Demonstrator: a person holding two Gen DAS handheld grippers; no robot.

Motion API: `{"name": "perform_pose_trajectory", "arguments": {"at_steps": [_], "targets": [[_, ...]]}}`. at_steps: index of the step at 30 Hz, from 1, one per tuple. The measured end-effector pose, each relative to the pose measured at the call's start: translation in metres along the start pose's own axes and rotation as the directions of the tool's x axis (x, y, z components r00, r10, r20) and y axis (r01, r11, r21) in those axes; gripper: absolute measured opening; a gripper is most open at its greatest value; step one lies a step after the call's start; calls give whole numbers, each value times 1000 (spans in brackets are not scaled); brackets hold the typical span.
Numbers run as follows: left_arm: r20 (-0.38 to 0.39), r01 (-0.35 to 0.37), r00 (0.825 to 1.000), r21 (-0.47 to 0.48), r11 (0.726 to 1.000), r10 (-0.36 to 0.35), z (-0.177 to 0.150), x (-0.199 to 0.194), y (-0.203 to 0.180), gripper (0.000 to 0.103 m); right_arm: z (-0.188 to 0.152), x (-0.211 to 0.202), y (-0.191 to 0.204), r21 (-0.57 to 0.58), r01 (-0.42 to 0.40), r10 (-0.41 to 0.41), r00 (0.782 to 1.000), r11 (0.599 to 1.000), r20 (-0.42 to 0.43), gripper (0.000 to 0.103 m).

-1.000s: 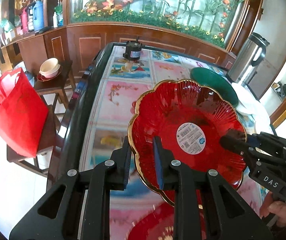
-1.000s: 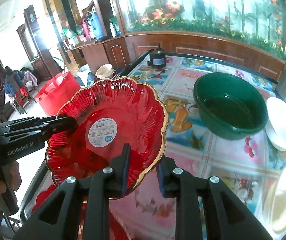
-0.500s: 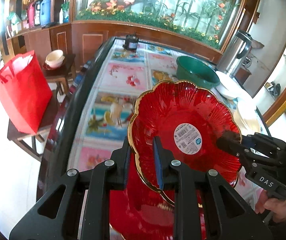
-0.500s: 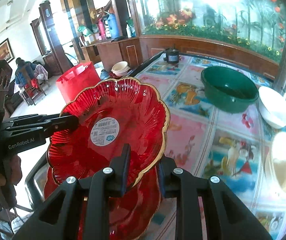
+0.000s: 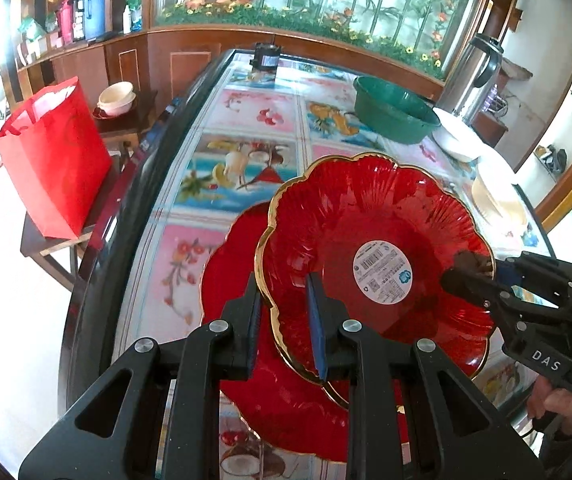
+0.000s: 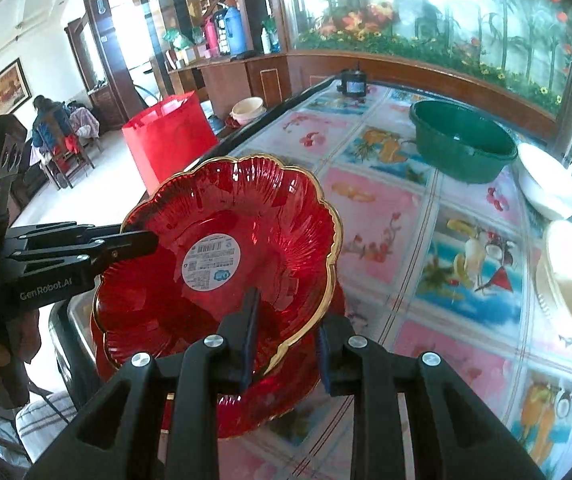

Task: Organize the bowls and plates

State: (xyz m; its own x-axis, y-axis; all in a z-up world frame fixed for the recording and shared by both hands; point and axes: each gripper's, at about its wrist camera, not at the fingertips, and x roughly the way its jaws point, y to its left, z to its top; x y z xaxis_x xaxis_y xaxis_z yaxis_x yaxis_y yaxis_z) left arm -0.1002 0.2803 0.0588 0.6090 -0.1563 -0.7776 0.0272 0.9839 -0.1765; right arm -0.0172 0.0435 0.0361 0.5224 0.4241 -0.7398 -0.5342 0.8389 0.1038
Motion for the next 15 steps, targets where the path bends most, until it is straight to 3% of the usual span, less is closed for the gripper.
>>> {"name": "perform_pose_trajectory", "arguments": {"at_steps": [15], "targets": [[-32,-27,999,-10,1000,26,-20,10,0,21,-18,8,12,-20,16,-17,998,1000,-65,30]]}}
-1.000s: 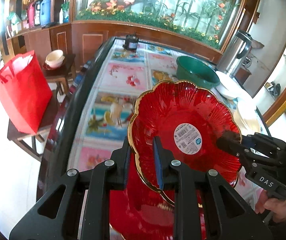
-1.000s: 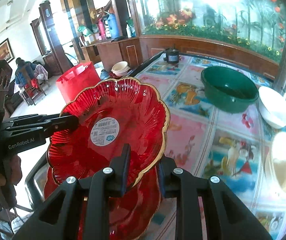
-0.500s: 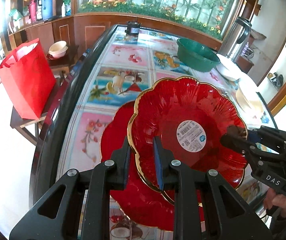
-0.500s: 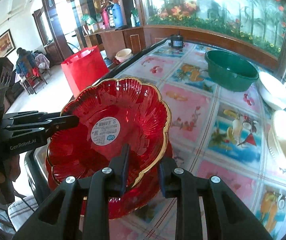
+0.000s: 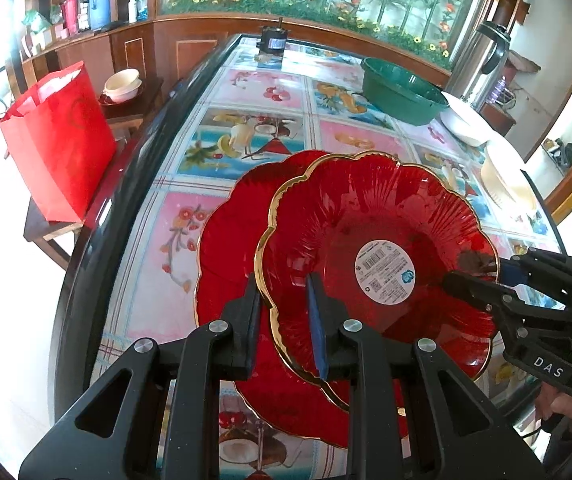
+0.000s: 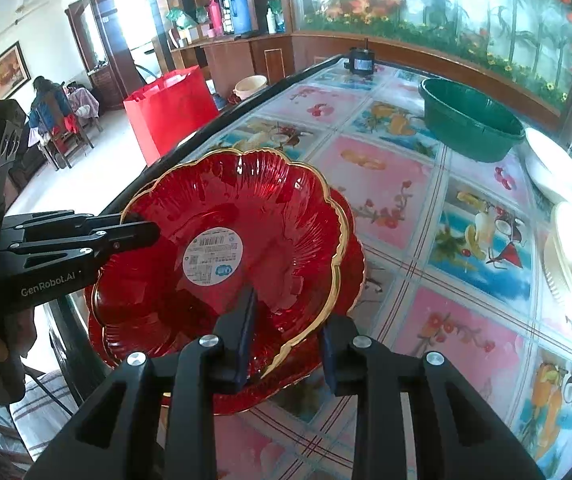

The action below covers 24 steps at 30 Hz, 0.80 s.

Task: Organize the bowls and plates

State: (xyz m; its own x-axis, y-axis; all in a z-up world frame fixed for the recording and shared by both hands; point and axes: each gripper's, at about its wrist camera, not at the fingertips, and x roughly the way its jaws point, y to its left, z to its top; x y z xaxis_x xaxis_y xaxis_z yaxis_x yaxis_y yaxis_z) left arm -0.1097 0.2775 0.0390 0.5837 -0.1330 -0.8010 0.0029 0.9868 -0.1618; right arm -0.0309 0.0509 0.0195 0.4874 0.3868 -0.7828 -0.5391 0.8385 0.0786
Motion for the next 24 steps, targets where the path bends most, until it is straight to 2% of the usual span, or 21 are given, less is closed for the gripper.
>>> {"name": "perform_pose_trajectory", "arguments": {"at_steps": [5,18,24], "targets": [[-9,-9,1000,1,1000,9,-1,4,0,22,-1,5,3,-12,12,-12,1000,1000,-20,33],[-28,-24,999,5,1000,24,0,12,0,23,2,4,1,-25,9,-10,998,1000,-56,34],[-21,-58,998,26,998,59,1,14,-3,24,5,-3,-3,-14,5,-6,998,1000,-59,35]]}}
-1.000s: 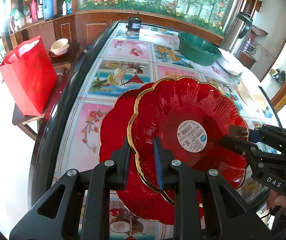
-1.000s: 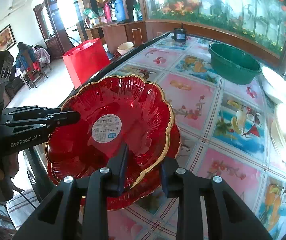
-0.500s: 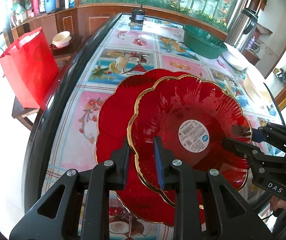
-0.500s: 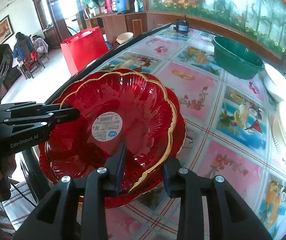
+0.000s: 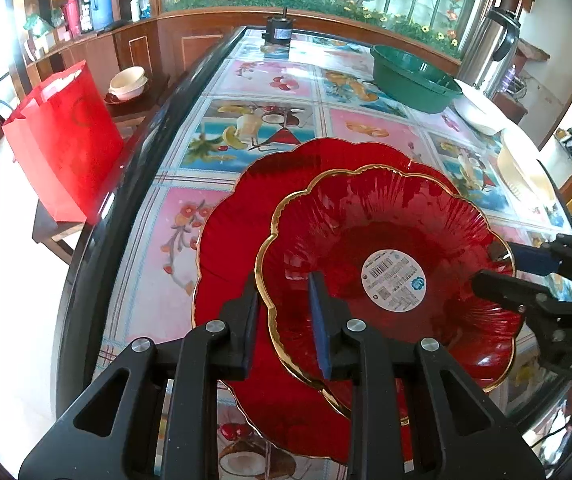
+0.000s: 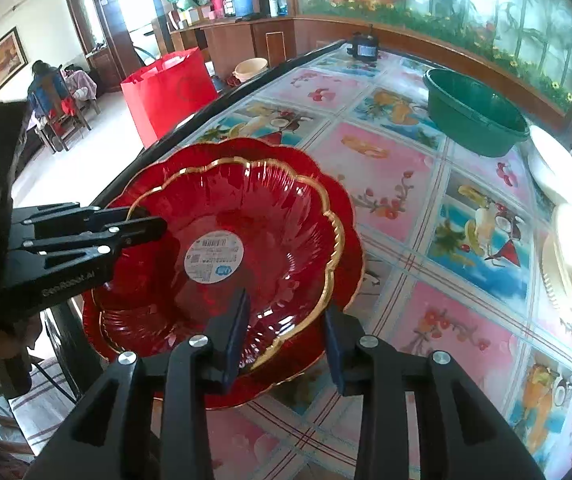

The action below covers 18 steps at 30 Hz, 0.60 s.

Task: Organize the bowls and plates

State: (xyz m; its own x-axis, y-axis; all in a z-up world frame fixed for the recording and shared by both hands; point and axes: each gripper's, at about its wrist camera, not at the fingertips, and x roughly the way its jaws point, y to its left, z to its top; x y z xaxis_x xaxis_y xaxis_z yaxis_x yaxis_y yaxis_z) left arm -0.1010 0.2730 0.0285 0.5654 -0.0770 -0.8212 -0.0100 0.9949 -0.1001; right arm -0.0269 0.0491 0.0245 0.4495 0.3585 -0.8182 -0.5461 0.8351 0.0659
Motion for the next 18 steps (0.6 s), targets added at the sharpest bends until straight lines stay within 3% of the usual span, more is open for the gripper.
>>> {"name": "perform_pose_trajectory", "arguments": {"at_steps": [6,9,17,18], "targets": [[11,-64,998,42,997,64,-1,2,-5,27,0,-5,3,-22,-3,2,1000,1000,-16,38],[19,-101,995,68,993,100,-2,5,-10,27,1,-13,3,-31,20,-20,1000,999,2,55],[59,-147,988,92,985,142,-2,2,-15,27,0,-17,-7,3,-8,8,1000,1000,11,58],[76,-154,986,89,984,148,-2,-2,-15,34,0,-18,-9,11,-12,12,1000,1000,14,60]]}}
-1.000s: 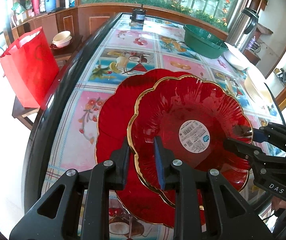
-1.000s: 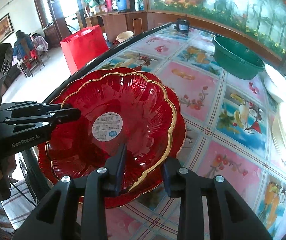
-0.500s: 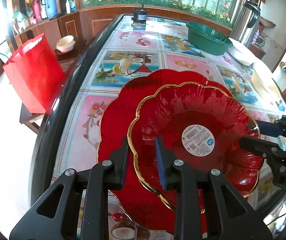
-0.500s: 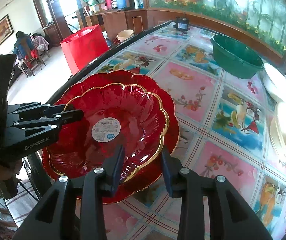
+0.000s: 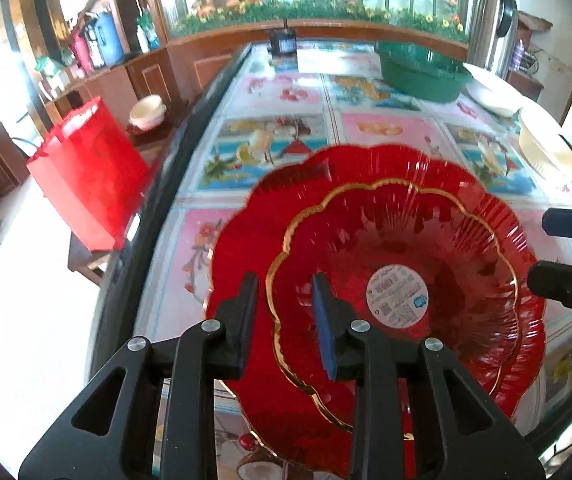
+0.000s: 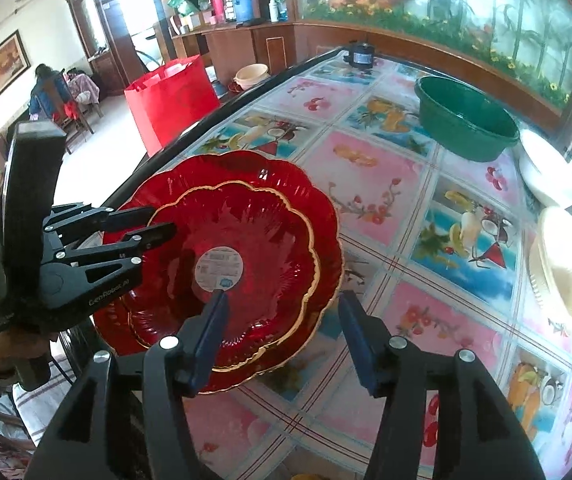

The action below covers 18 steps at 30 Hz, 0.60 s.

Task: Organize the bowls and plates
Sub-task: 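Open both tools and release the stacked red plates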

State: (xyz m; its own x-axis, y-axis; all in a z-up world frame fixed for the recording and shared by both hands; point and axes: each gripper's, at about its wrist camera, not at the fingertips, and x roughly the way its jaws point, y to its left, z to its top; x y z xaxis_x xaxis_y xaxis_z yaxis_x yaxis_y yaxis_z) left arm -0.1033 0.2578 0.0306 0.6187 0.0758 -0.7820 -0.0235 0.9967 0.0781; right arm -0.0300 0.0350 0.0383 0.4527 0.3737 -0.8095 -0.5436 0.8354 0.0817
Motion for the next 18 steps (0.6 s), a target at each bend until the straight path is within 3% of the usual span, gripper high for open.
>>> {"name": "perform_pose_trajectory", "arguments": {"at_steps": [1,4,8,18], "targets": [[15,-7,1000,-4,1000,7,1,-3,1,46,0,-1,-2,7,-4,4,1000,1000,2,63],[62,1,998,-19,1000,0,4,-13,2,58,-1,-3,-9,42,-29,29,1000,999,11,66],[87,-30,996,-8,1000,31,9,-20,0,58,-1,-6,-13,58,-29,29,999,998,15,71],[120,-31,992,-4,1000,31,22,-29,-7,58,-2,-15,-27,100,-43,39,999,994,34,77]]}}
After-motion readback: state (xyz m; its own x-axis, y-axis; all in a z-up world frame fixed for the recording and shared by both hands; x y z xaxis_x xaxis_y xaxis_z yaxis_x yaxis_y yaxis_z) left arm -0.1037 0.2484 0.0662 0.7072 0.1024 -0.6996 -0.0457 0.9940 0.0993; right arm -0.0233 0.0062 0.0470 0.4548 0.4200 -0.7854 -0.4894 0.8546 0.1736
